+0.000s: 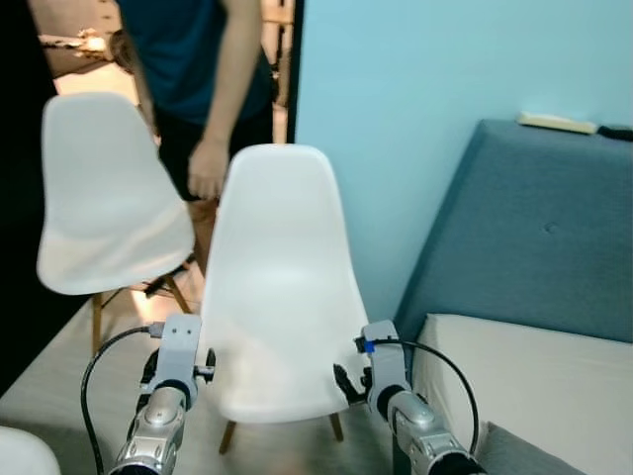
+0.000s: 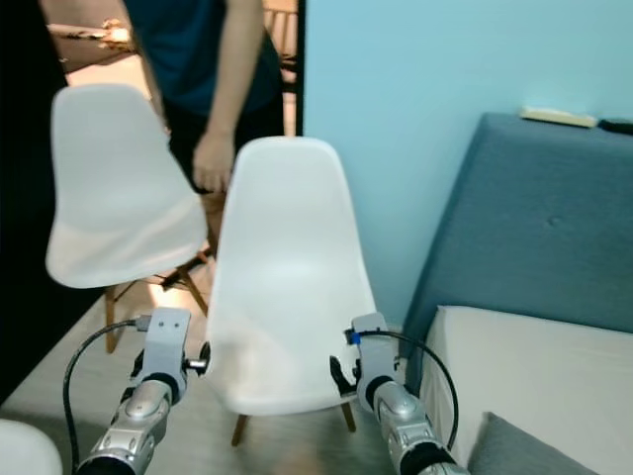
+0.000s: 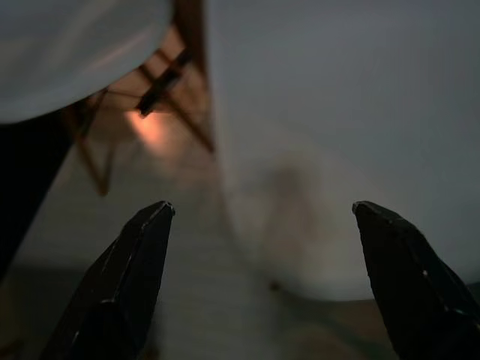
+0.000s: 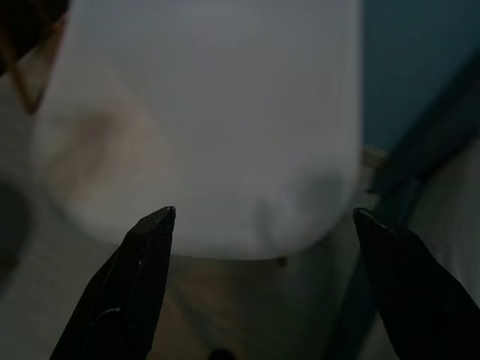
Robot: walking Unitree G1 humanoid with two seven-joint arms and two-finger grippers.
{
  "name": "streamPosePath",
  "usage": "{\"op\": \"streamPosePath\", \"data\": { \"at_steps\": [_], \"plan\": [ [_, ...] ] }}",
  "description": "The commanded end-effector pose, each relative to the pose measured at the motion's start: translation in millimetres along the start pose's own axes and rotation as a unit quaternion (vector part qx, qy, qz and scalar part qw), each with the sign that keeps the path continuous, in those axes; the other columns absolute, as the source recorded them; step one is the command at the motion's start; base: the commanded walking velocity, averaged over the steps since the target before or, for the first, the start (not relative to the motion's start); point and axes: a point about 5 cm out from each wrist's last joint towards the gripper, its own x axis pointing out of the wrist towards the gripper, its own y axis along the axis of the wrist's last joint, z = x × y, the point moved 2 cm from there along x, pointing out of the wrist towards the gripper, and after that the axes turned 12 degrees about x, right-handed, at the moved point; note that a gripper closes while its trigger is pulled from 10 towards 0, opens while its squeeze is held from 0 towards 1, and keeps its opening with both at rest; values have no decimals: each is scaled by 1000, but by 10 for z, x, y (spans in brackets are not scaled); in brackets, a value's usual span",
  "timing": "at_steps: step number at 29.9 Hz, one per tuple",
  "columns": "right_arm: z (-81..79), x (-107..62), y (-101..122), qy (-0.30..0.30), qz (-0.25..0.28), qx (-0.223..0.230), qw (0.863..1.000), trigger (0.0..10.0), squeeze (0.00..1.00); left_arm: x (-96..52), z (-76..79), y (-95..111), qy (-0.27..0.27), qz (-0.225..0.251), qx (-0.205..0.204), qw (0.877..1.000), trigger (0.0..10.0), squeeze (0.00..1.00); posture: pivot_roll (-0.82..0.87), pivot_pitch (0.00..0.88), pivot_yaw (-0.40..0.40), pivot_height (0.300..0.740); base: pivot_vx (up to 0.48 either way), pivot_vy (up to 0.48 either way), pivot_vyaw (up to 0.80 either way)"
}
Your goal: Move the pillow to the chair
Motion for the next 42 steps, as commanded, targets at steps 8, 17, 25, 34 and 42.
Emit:
{"op": "streamPosePath", "data": {
  "at_steps": [8, 17, 25, 34, 42],
  "plan": [
    [-24, 2, -25, -7, 2, 15, 1000, 10000, 0, 17, -35, 7, -6, -1, 11, 1000, 10000, 0, 13, 15, -43, 740, 0, 0, -800],
    [36, -21, -43, -14, 1, 17, 1000, 10000, 0, 24, 13, 30, -10, 0, 10, 1000, 10000, 0, 6, 18, -43, 740, 0, 0, -800],
    [28, -12, -24, -13, 2, 17, 1000, 10000, 0, 21, 7, 21, -10, -1, 9, 1000, 10000, 0, 8, 18, -48, 740, 0, 0, -800],
    [9, -3, -15, -11, 3, 17, 1000, 10000, 0, 19, -11, 13, -7, -2, 10, 1000, 10000, 0, 9, 20, -46, 740, 0, 0, -800],
    [16, -2, -7, -14, 5, 21, 1000, 10000, 0, 32, -18, 35, -6, 0, 10, 1000, 10000, 0, 7, 26, -41, 740, 0, 0, -800]
  ]
}}
